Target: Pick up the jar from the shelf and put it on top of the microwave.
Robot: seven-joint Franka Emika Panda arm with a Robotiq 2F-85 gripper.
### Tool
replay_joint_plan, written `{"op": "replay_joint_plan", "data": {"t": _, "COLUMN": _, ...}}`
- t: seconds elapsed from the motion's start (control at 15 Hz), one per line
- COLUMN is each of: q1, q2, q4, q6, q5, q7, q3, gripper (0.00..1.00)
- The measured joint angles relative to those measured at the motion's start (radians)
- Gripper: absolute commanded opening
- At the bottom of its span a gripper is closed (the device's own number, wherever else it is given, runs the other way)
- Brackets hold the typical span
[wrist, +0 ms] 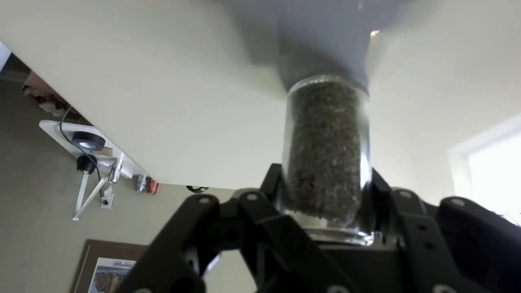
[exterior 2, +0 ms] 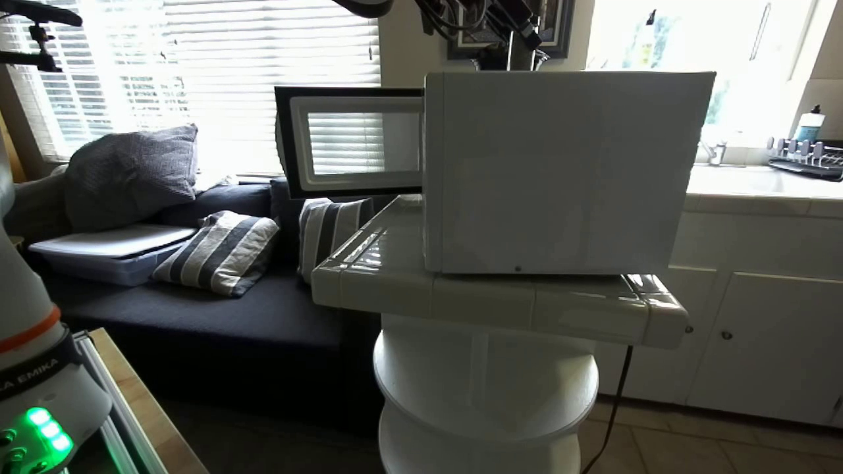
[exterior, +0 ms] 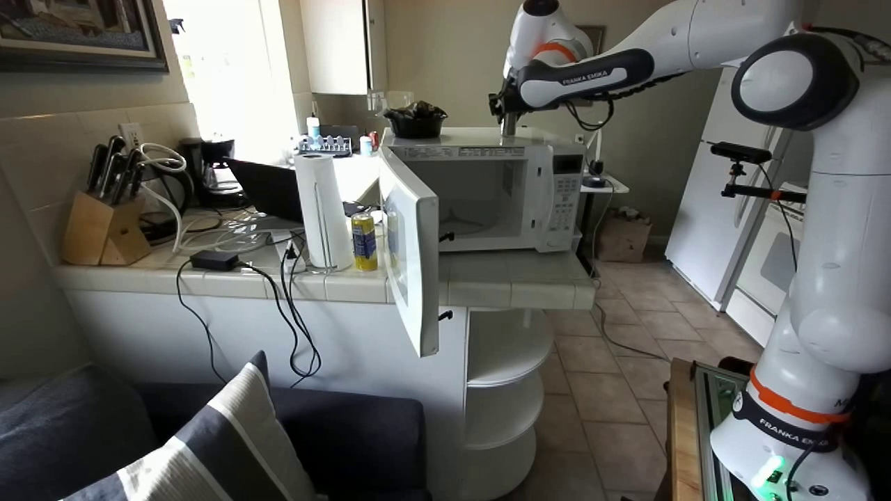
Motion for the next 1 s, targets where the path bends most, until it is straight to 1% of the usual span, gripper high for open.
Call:
{"op": "replay_joint_plan", "data": {"t": 0.13, "q1": 0.005, "q2": 0.010, "q4": 0.013, "q6": -0.001, "q5": -0.001, "q7": 0.000, "q3": -0.004, "gripper": 0.87}}
{"op": "replay_joint_plan", "data": {"t": 0.2, "q1": 0.005, "q2": 0.013, "q4": 0.017, "q6": -0.001, "q5": -0.002, "q7": 0.000, "q3": -0.003, "gripper": 0.96}}
{"op": "replay_joint_plan", "data": {"t": 0.27, "q1": 0.006, "q2": 0.012, "q4": 0.019, "q6": -0.001, "q5": -0.003, "q7": -0.001, "q3": -0.003, "gripper": 0.99}}
{"op": "replay_joint_plan", "data": {"t": 0.4, "q1": 0.009, "q2": 0.007, "q4": 0.021, "q6": -0.022, "q5": -0.009, "q7": -0.005, "q3": -0.002, "gripper": 1.00}}
{"op": "replay_joint_plan", "data": {"t": 0.47, "q1": 0.012, "q2": 0.001, "q4": 0.022, "q6": -0.058, "q5": -0.014, "q7": -0.013, "q3": 0.000, "gripper": 1.00}}
{"op": "replay_joint_plan", "data": {"t": 0.6, "q1": 0.025, "q2": -0.019, "q4": 0.026, "q6": -0.168, "q5": -0.021, "q7": -0.050, "q3": 0.004, "gripper": 1.00}}
{"op": "replay_joint_plan", "data": {"t": 0.8, "q1": 0.050, "q2": -0.067, "q4": 0.028, "q6": -0.323, "q5": -0.002, "q7": -0.162, "q3": 0.010, "gripper": 1.00}}
{"op": "replay_joint_plan", "data": {"t": 1.0, "q1": 0.059, "q2": -0.128, "q4": 0.027, "q6": -0.426, "q5": 0.091, "q7": -0.324, "q3": 0.030, "gripper": 1.00}}
